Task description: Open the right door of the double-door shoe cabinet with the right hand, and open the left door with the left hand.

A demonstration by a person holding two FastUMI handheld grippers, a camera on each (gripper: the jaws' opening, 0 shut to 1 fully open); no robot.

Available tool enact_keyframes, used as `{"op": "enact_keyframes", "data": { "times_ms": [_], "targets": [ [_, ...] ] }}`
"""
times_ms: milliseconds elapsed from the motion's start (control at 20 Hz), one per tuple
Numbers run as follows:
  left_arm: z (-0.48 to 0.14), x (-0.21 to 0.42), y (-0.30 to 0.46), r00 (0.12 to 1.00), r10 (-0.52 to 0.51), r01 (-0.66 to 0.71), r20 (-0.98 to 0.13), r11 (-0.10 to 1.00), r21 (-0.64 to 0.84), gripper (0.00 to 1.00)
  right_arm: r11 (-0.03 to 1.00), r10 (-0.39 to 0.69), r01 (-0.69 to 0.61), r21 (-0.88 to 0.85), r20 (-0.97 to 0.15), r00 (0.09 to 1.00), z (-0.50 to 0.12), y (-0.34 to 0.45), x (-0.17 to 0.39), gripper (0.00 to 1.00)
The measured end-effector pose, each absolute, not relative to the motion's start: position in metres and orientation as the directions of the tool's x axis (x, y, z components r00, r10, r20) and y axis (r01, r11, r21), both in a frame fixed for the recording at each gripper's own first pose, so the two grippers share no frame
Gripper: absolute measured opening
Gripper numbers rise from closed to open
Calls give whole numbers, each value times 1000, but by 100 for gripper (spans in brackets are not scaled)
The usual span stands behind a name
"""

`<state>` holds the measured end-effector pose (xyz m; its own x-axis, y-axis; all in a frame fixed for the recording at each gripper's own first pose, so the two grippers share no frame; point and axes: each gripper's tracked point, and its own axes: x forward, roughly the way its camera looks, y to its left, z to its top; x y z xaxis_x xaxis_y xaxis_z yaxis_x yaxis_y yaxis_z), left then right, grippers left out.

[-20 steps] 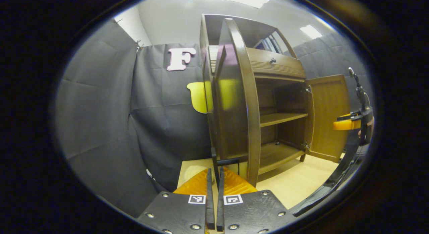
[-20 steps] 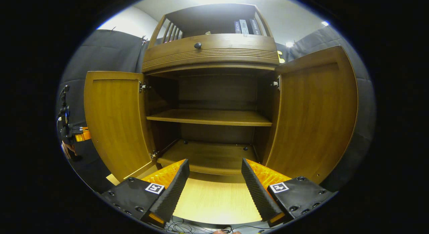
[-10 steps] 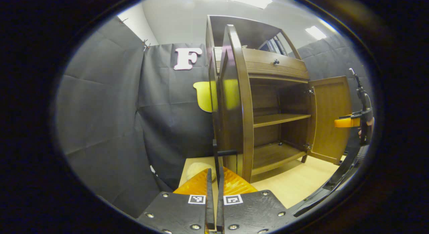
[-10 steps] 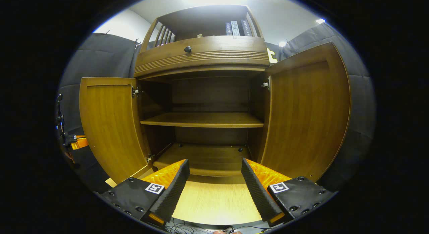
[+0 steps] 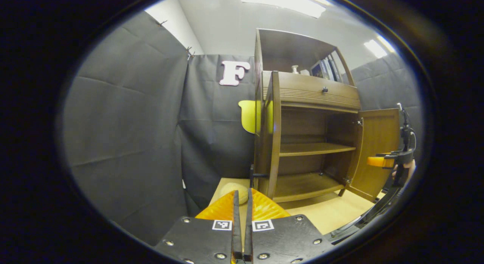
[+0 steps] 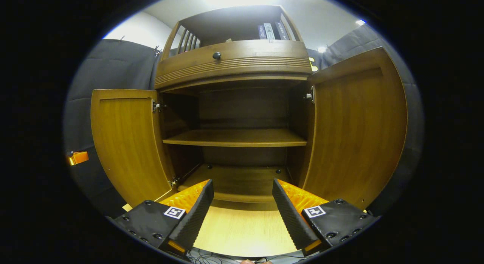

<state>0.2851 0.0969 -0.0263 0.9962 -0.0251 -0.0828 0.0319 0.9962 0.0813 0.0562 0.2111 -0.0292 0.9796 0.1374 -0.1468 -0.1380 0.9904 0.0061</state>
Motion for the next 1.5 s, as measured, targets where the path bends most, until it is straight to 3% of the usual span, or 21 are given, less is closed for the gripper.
{"op": "enact_keyframes", "data": {
  "times_ms": [150,350,650,950,1500],
  "targets": [
    [-3,270,92,999,40,-39,-34,999,29,7,989,148,-150,3,-156,977,-30,211,61,93],
    [1,265,100,984,181,-180,0,983,29,97,991,132,-133,7,-159,978,-27,201,65,93],
    [-16,260,47,987,155,-153,-30,985,76,98,996,77,-70,47,-157,985,-26,179,52,92],
    [-52,291,-34,997,-16,20,-82,998,56,99,999,43,-44,-3,-176,983,-39,172,32,92],
    [-55,343,-120,972,-234,234,-5,972,24,98,999,-48,42,-31,-207,977,-21,144,19,92]
  ]
}}
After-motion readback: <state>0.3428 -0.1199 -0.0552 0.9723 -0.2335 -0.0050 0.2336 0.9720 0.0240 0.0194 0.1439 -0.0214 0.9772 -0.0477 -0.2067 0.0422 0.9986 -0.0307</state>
